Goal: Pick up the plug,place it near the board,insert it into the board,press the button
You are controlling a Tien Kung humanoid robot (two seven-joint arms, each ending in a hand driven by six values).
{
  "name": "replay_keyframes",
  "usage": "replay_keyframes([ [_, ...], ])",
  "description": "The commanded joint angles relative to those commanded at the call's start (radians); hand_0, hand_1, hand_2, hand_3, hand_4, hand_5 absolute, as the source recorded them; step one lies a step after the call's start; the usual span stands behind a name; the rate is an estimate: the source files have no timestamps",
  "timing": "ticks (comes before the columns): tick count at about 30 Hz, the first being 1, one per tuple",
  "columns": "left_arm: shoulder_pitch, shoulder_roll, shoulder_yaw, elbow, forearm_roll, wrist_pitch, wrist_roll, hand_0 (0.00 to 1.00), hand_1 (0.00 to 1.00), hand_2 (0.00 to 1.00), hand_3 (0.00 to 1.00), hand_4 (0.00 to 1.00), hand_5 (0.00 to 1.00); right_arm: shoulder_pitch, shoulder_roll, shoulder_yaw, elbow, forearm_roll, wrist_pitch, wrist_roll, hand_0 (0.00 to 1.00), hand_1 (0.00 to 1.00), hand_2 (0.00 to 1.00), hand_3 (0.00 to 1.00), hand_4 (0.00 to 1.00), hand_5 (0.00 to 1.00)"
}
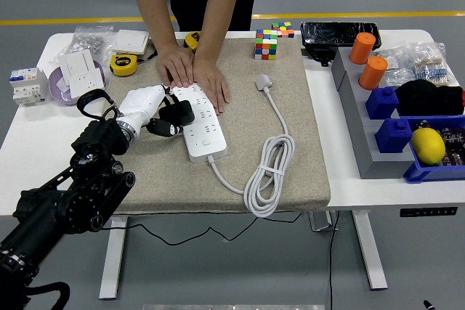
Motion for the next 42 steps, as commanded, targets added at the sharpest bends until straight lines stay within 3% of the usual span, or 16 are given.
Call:
replay_keyframes([
  [2, -0.001, -0.002, 0.0, 0.001, -0.003, 0.006, -0.002, 0.609, 0.661, 0.566, 0.561, 0.779, 0.196, 0.001, 0.0, 0.0, 0.0, -0.001, 0.0, 0.0, 0.915, 0.796, 0.775, 0.794, 0.998, 0.998],
  [3, -0.001, -0.002, 0.0, 0.003, -0.006, 0.008, -0.003, 0.551, 0.576, 0.538, 0.546, 0.706, 0.195, 0.001, 0.0, -0.001, 0.0, 0.0, 0.0, 0.0, 0.915, 0.796, 0.775, 0.794, 0.998, 0.998],
  [14, -0.002, -0.006, 0.001, 0.01, -0.02, 0.014, -0.009, 0.53, 0.548, 0.518, 0.529, 0.653, 0.195, 0.001, -0.001, -0.005, 0.0, 0.002, 0.0, -0.001, 0.914, 0.796, 0.775, 0.794, 0.998, 0.998],
  [15, -0.002, -0.006, 0.001, 0.01, -0.023, 0.014, -0.01, 0.521, 0.53, 0.492, 0.494, 0.61, 0.16, 0.001, -0.001, -0.005, 0.0, 0.002, 0.0, -0.001, 0.914, 0.796, 0.775, 0.794, 0.998, 0.998],
  [20, -0.002, -0.008, -0.001, 0.011, -0.025, 0.015, -0.014, 0.521, 0.53, 0.492, 0.494, 0.61, 0.16, 0.001, 0.0, -0.003, 0.0, 0.002, -0.001, -0.001, 0.914, 0.796, 0.775, 0.794, 0.998, 0.998],
  [21, -0.002, -0.008, -0.001, 0.011, -0.026, 0.015, -0.015, 0.505, 0.531, 0.466, 0.448, 0.566, 0.138, 0.001, 0.0, -0.003, 0.0, 0.002, -0.001, -0.002, 0.914, 0.795, 0.775, 0.794, 0.998, 0.998],
  [26, -0.003, -0.008, -0.003, 0.013, -0.021, 0.029, -0.024, 0.505, 0.531, 0.466, 0.448, 0.566, 0.138, 0.003, 0.0, -0.004, 0.0, 0.005, -0.001, 0.0, 0.914, 0.795, 0.775, 0.794, 0.998, 0.998],
  [27, -0.002, -0.009, -0.006, 0.014, -0.015, 0.038, -0.028, 0.478, 0.505, 0.396, 0.4, 0.547, 0.144, 0.004, 0.0, -0.004, 0.0, 0.006, -0.001, 0.0, 0.914, 0.796, 0.775, 0.794, 0.998, 0.998],
  [30, -0.002, -0.008, -0.011, 0.015, -0.001, 0.044, -0.032, 0.478, 0.505, 0.396, 0.4, 0.547, 0.144, 0.004, 0.0, -0.004, 0.0, 0.006, -0.001, 0.0, 0.914, 0.796, 0.775, 0.794, 0.998, 0.998],
  [32, -0.001, -0.007, -0.014, 0.013, 0.008, 0.041, -0.031, 0.478, 0.505, 0.396, 0.4, 0.547, 0.144, 0.003, 0.0, -0.002, 0.0, 0.005, -0.001, 0.0, 0.914, 0.796, 0.775, 0.794, 0.998, 0.998],
  [33, -0.001, -0.007, -0.016, 0.012, 0.01, 0.04, -0.03, 0.472, 0.498, 0.375, 0.348, 0.538, 0.138, 0.003, 0.001, -0.001, 0.0, 0.005, -0.001, 0.0, 0.913, 0.796, 0.775, 0.794, 0.998, 0.998],
  [42, -0.003, 0.002, -0.037, -0.013, 0.012, 0.027, -0.031, 0.471, 0.502, 0.377, 0.343, 0.526, 0.122, 0.001, 0.001, -0.002, 0.0, 0.008, -0.002, 0.0, 0.913, 0.795, 0.775, 0.794, 0.998, 0.998],
])
